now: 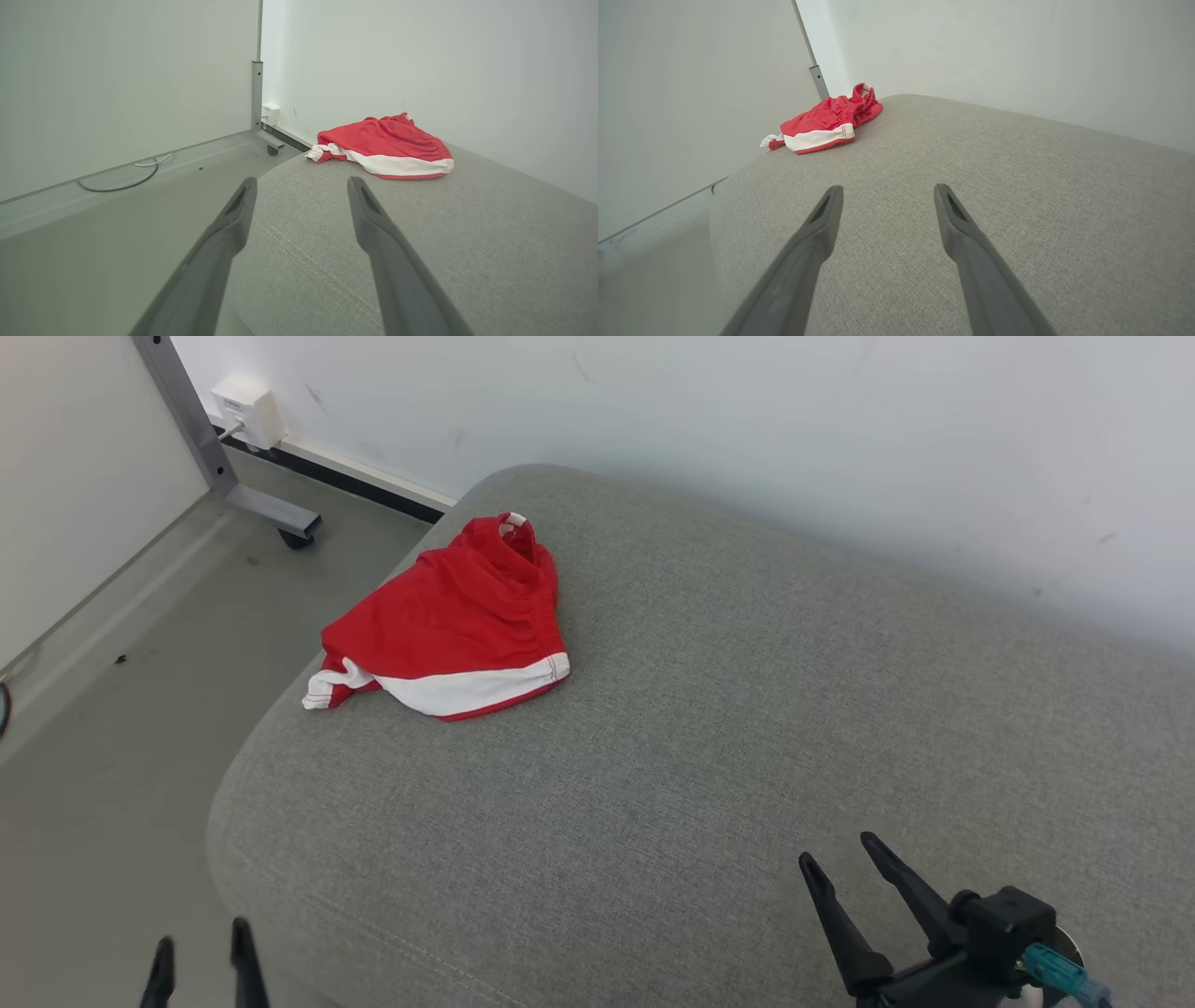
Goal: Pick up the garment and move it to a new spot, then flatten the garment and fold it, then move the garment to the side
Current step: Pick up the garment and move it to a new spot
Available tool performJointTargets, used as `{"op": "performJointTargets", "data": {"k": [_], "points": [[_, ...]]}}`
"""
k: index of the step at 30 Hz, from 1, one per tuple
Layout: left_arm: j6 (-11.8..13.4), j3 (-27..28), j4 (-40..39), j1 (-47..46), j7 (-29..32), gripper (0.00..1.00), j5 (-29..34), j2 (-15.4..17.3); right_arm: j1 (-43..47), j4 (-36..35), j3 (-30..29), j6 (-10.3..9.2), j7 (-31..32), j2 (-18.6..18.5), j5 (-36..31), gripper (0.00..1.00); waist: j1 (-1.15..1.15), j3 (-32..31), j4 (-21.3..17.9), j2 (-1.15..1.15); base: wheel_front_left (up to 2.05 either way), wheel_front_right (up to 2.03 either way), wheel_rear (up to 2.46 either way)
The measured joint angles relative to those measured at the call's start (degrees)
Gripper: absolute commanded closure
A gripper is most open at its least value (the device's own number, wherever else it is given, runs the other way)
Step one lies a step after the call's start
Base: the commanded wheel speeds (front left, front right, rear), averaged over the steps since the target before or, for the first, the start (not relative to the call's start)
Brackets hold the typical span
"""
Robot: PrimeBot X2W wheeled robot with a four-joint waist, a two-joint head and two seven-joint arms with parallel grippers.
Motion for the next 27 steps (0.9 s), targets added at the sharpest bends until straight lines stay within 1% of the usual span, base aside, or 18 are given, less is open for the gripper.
{"op": "performJointTargets", "data": {"k": [3, 5, 9, 11, 16, 17, 19, 21, 22, 23, 27], "points": [[-1.0, -0.9, 4.1, -4.6, 0.0, 0.00, -1.5, 0.2, 1.0, -0.9, -1.2, 0.00, -0.1, 0.1, -0.4, 0.00, 0.00, 0.5, -0.2, 0.00, 0.00, 0.00, 0.00], [-1.3, -1.7, 8.1, -8.8, 0.3, 0.00, -3.3, 0.9, 1.8, -1.8, -2.6, 0.00, 0.2, 0.1, -1.2, 0.00, 0.00, 1.1, -0.3, 0.00, 0.00, 0.00, 0.00], [-1.5, -0.2, 13.1, -19.2, 5.5, 0.00, -7.8, 4.3, 2.0, -4.8, -3.3, 0.00, 2.0, -0.2, -2.6, 0.00, 0.01, 2.3, -1.2, 0.00, 0.00, 0.00, 0.00], [-1.5, 1.0, 15.0, -23.8, 7.4, 0.00, -10.2, 5.5, 1.7, -6.3, -3.6, 0.00, 3.1, -0.7, -3.1, 0.00, 0.00, 3.2, -2.0, 0.00, 0.00, 0.00, 0.00], [-1.5, 3.9, 19.1, -31.8, 15.0, 0.00, -16.2, 9.7, -1.3, -10.3, -3.4, 0.01, 5.0, -1.9, -4.4, 0.00, 0.00, 5.9, -5.2, 0.00, 0.00, 0.00, 0.00], [-1.5, 4.8, 19.7, -33.4, 16.7, 0.00, -17.9, 10.2, -1.8, -11.2, -3.5, 0.00, 5.4, -2.1, -4.7, 0.00, 0.00, 6.7, -5.8, 0.00, 0.00, 0.00, 0.00], [-1.5, 7.9, 20.5, -37.3, 20.3, 0.00, -24.8, 9.9, -2.8, -12.6, -3.7, 0.00, 6.0, -2.3, -5.2, 0.00, 0.01, 8.6, -7.2, 0.00, 0.00, 0.00, 0.00], [-1.4, 10.3, 21.5, -40.4, 24.4, 0.00, -29.4, 10.6, -3.9, -14.0, -3.5, 0.00, 6.6, -2.4, -5.6, 0.00, 0.01, 10.7, -8.7, 0.01, 0.00, 0.00, 0.00], [0.4, 12.7, 22.2, -42.7, 28.1, 0.00, -32.1, 12.9, -5.2, -15.4, -3.4, 0.00, 6.9, -2.5, -6.2, 0.00, 0.01, 12.9, -10.3, 0.00, 0.00, 0.00, 0.00], [1.0, 13.8, 22.4, -43.9, 29.8, 0.00, -33.5, 14.1, -5.8, -16.0, -3.4, 0.00, 7.0, -2.5, -6.3, 0.00, 0.01, 14.0, -11.1, 0.00, 0.00, 0.00, 0.00], [5.3, 16.9, 23.1, -49.0, 36.4, 0.00, -38.1, 17.2, -7.4, -17.3, -4.4, 0.00, 6.5, -2.1, -6.8, 0.00, 0.02, 18.5, -14.3, 0.01, 0.00, 0.00, 0.00]]}}
